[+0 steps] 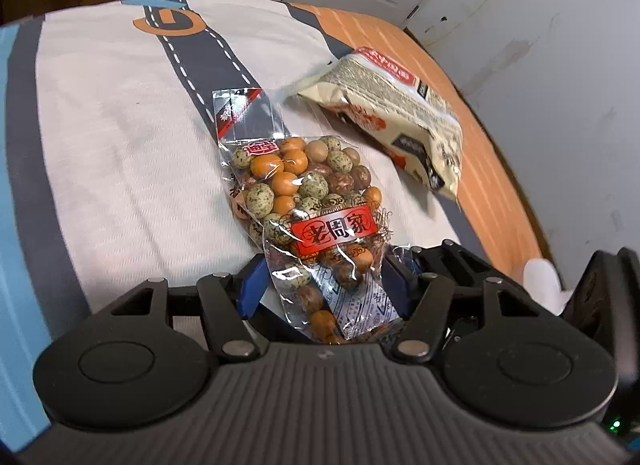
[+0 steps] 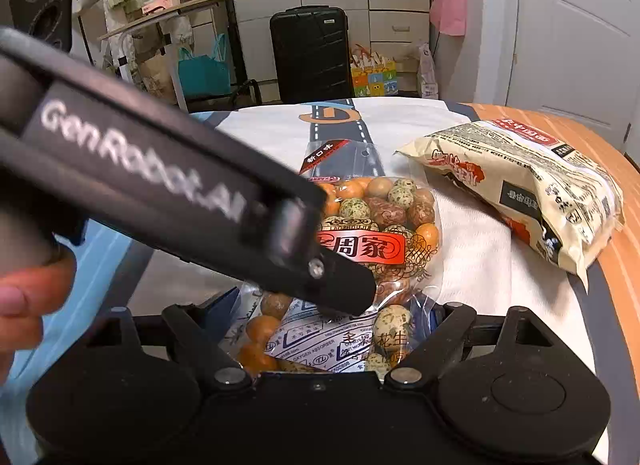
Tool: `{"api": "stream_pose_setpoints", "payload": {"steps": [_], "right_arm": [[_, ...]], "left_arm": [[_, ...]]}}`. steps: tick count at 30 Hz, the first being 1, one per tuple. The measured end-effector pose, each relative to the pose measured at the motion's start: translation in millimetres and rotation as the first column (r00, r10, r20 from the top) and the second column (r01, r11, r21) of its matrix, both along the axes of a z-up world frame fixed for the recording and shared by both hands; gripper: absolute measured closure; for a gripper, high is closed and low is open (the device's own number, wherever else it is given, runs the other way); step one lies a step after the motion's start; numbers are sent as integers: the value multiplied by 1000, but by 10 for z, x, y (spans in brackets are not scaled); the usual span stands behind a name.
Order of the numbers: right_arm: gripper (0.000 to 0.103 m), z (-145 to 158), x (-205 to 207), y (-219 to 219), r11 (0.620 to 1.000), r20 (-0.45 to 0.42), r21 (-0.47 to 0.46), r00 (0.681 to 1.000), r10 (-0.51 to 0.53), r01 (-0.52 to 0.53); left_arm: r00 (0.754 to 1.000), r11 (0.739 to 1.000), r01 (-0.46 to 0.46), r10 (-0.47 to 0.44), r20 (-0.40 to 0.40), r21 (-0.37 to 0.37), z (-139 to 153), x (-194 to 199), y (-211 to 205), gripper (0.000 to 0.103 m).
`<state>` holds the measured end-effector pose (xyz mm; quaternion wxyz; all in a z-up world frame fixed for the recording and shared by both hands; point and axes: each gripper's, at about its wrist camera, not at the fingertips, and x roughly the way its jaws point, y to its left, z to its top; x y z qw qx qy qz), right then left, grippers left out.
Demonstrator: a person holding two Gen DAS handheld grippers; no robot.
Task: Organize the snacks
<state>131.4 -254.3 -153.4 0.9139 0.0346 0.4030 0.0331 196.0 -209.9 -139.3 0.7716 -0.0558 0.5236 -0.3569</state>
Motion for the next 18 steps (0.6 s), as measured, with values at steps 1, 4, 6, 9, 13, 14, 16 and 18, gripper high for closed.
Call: {"api": "stream_pose_setpoints", "payload": {"steps": [1, 4, 6, 9, 13, 14, 16, 18], "right_arm": [[14, 12, -29, 16, 1000, 1, 2, 1000, 2, -2], [15, 73, -50, 39, 1000, -4, 17, 1000, 7, -6], [15, 112, -74, 51, 999, -15, 31, 1000, 10, -9], [16, 200, -230, 90, 999, -22, 47, 1000, 19, -18], [16, 342, -338, 200, 998, -17, 56, 999, 34, -33], [16, 383, -365, 236, 998, -14, 55, 999, 39, -38], [16, 460, -414, 301, 998, -3, 49, 999, 49, -49], [16, 533, -481, 367, 997, 7, 45, 998, 61, -62]], "left_arm": [[1000, 1000, -1, 1, 7, 13, 15, -41, -4, 44], [1000, 999, -9, 8, 7, 49, 61, -147, 14, 44], [1000, 998, -11, 10, 7, 65, 105, -208, 36, 44], [1000, 997, -17, 18, -2, 76, 178, -283, 92, 44], [1000, 995, -20, 19, 11, 99, 319, -403, 180, 44], [1000, 994, -23, 21, 15, 105, 357, -435, 206, 44], [999, 993, -30, 27, 25, 110, 440, -508, 269, 44], [999, 993, -40, 37, 29, 111, 523, -573, 328, 44]]}}
